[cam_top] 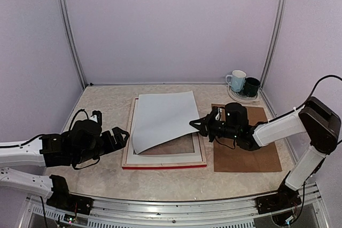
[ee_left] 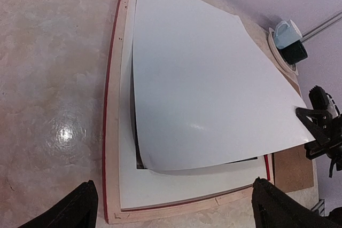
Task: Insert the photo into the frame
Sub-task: Turn over the photo.
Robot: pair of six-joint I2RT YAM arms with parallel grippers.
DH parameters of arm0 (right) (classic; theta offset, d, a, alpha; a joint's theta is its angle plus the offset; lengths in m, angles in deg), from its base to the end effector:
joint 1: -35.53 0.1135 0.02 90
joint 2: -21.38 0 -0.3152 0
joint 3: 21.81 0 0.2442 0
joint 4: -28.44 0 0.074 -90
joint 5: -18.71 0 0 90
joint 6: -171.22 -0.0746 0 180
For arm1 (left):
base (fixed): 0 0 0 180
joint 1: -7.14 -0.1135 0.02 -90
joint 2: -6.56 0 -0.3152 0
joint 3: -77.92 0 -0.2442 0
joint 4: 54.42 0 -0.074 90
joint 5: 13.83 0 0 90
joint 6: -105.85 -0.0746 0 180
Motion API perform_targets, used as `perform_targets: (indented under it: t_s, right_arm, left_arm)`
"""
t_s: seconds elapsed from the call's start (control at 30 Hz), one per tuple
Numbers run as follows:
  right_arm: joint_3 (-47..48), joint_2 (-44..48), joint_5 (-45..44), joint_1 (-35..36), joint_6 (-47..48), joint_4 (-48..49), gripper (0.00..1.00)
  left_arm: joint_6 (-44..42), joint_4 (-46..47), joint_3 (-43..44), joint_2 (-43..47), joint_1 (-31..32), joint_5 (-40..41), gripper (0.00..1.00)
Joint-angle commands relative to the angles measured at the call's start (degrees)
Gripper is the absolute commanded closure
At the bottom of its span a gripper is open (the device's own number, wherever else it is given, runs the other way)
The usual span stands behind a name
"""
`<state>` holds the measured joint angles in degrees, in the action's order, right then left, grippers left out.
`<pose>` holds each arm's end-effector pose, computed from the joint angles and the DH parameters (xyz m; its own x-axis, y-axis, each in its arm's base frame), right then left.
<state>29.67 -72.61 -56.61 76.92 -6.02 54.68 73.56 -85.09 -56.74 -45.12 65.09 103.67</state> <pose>0.2593 0.2537 0.2220 -0.8313 0.5553 0.0247 0.1704 0.2122 0.9623 0.1243 -0.1336 0.2495 -0.6408 -0.3895 -0.6615 0.0271 0.8497 -0.5266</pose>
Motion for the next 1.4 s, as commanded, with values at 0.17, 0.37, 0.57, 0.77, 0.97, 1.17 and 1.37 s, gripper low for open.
perform_targets:
  t_s: [0.17, 0.37, 0.57, 0.77, 0.97, 1.17, 1.37]
  right_arm:
    - [3.82, -2.32, 4.38, -1.56, -0.99, 5.04, 1.0]
    - [6.0, -3.21, 5.52, -1.49, -0.59, 4.69, 1.0]
    - [2.64, -0.78, 1.82, 0.06, 1.65, 0.65, 1.0]
    - [-1.88, -1.29, 0.44, 2.04, 1.13, 2.77, 1.0]
    - [-3.44, -0.03, -1.39, 3.27, 2.36, 0.48, 1.0]
    - [-2.64, 0.05, -4.33, 5.43, 3.48, -2.87, 1.0]
    - [-2.52, 0.88, -9.01, 8.13, 4.18, -5.82, 1.0]
  left_arm:
    - [0.38, -0.09, 1.33, -0.88, 0.45, 0.66, 0.01]
    - [0.96, -0.16, 0.84, -0.69, 0.84, 0.88, 0.01]
    - [1.17, -0.49, 0.29, -0.03, 0.94, 1.56, 0.01]
    - [1.0, 0.15, 0.15, -0.73, 0.93, 1.48, 0.01]
    - [0.82, 0.86, 0.14, -1.53, 0.92, 1.28, 0.01]
    - [0.87, 1.23, 0.2, -2.02, 0.89, 1.06, 0.01]
    - [0.96, 0.72, 0.09, -1.61, 0.91, 1.14, 0.01]
